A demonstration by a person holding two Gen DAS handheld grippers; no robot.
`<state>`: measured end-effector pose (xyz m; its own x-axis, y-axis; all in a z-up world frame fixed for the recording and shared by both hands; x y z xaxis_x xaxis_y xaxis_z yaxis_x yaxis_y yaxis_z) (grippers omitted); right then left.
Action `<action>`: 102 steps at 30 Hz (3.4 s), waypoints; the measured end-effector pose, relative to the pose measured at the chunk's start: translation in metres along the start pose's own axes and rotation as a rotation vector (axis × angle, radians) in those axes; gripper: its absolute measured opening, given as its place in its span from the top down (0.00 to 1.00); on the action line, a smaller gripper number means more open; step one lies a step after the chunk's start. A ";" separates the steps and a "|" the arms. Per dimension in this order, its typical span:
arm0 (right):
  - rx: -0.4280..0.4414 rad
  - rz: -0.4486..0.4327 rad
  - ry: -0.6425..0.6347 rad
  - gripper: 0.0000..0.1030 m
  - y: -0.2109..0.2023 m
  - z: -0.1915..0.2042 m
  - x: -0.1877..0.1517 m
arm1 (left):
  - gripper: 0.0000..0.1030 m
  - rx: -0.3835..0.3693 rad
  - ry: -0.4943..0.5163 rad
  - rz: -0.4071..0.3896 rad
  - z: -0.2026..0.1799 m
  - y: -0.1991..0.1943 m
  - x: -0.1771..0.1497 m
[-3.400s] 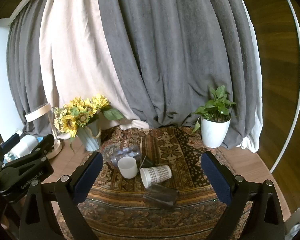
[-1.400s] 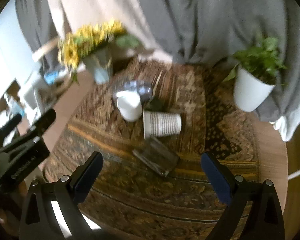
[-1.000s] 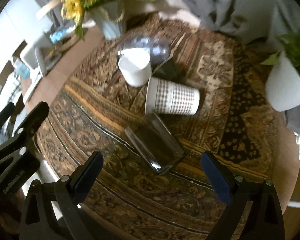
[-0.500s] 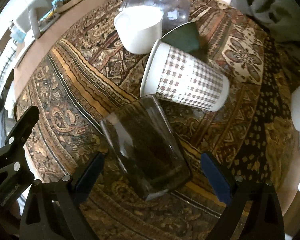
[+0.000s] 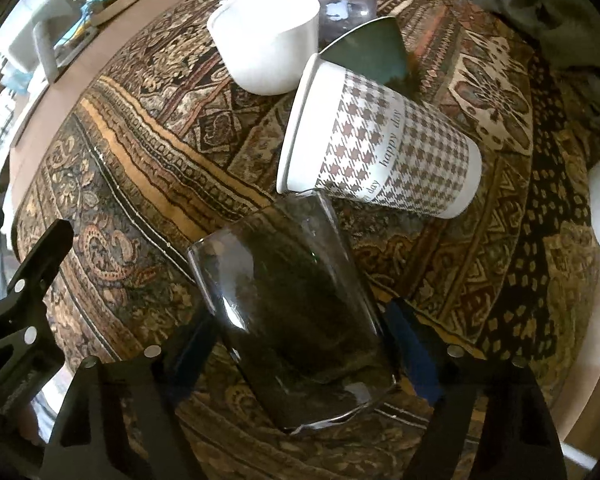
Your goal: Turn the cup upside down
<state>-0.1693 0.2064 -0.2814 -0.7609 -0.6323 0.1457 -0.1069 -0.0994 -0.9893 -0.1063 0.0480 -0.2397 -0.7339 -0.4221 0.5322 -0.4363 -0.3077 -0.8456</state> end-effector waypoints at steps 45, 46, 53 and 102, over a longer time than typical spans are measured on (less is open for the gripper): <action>0.060 -0.099 0.891 0.26 0.007 0.077 -0.014 | 0.00 -0.130 0.235 -0.030 0.101 0.020 0.055; 0.064 -0.100 0.911 0.26 0.007 0.076 -0.015 | 0.00 -0.130 0.232 -0.032 0.101 0.019 0.056; 0.051 -0.131 0.849 0.26 0.001 0.078 -0.003 | 0.00 -0.109 0.210 -0.052 0.098 0.008 0.057; -0.367 -0.174 0.530 0.25 -0.059 0.026 -0.143 | 0.29 -0.383 0.282 -0.171 -0.033 -0.017 -0.102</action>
<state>-0.0381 0.2827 -0.2440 -0.9146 -0.1580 0.3723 -0.3958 0.1610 -0.9041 -0.0413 0.1245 -0.2808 -0.7244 -0.1301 0.6769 -0.6832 0.0049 -0.7302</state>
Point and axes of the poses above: each gripper's, at about its wrist camera, not at the fingertips, and y roughly the way its jaws point, z to its left, x to its top, the point moved 4 cm from there along y, roughly the way its jaws point, and after that the axes turned 14 degrees about -y, right-handed, at the moved point
